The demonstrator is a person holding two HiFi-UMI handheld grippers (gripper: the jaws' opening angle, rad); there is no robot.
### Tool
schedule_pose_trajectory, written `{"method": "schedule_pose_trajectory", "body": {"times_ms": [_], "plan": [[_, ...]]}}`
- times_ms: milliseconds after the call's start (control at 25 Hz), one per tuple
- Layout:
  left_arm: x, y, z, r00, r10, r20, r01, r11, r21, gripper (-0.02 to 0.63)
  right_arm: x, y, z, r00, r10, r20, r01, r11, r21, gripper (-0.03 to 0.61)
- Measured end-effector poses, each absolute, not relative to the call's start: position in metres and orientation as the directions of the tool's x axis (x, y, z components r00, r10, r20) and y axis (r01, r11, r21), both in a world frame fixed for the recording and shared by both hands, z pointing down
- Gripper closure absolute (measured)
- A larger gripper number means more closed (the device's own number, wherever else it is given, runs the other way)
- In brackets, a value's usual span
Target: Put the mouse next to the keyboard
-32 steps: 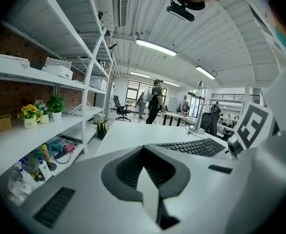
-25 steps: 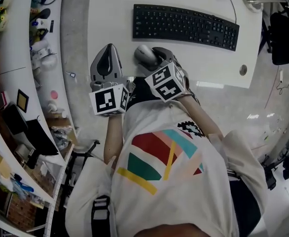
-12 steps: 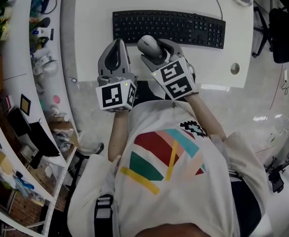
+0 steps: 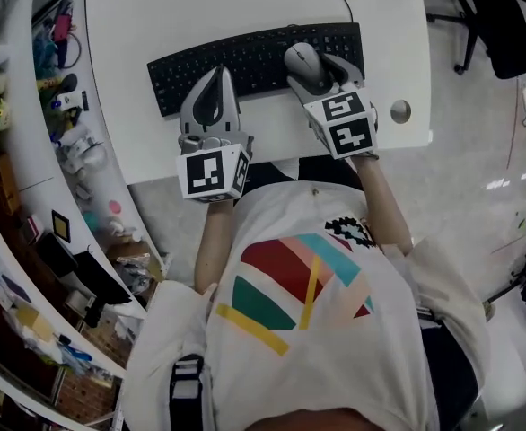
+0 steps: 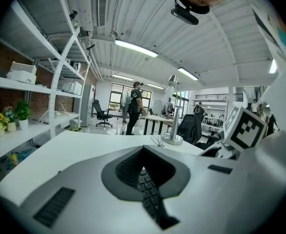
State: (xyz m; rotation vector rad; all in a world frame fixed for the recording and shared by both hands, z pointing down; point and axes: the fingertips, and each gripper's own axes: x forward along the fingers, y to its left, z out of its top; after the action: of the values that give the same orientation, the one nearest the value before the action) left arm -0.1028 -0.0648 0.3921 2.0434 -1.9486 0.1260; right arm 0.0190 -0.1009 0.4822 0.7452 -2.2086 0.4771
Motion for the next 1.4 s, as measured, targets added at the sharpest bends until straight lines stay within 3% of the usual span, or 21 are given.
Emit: {"method": "schedule_pose_trajectory", "body": {"times_ms": [600, 1120, 1400], "plan": [[0.021, -0.171, 0.410, 0.173, -0.933, 0.315, -0.981, -0.136, 0.137, 0.571, 0.199, -0.211, 0.511, -0.413, -0.470, 0.780, -0.817, 0.569, -0.090, 0.275], [0.051, -0.181, 0.403, 0.220, -0.922, 0.318, -0.975, -0.194, 0.112, 0.571, 0.221, -0.219, 0.524, -0.373, -0.483, 0.792, -0.849, 0.521, -0.082, 0.275], [0.042, -0.167, 0.391, 0.193, -0.935, 0.296, -0.980, -0.167, 0.112, 0.571, 0.226, -0.223, 0.509, -0.316, -0.613, 0.724, -0.867, 0.497, 0.043, 0.273]]}}
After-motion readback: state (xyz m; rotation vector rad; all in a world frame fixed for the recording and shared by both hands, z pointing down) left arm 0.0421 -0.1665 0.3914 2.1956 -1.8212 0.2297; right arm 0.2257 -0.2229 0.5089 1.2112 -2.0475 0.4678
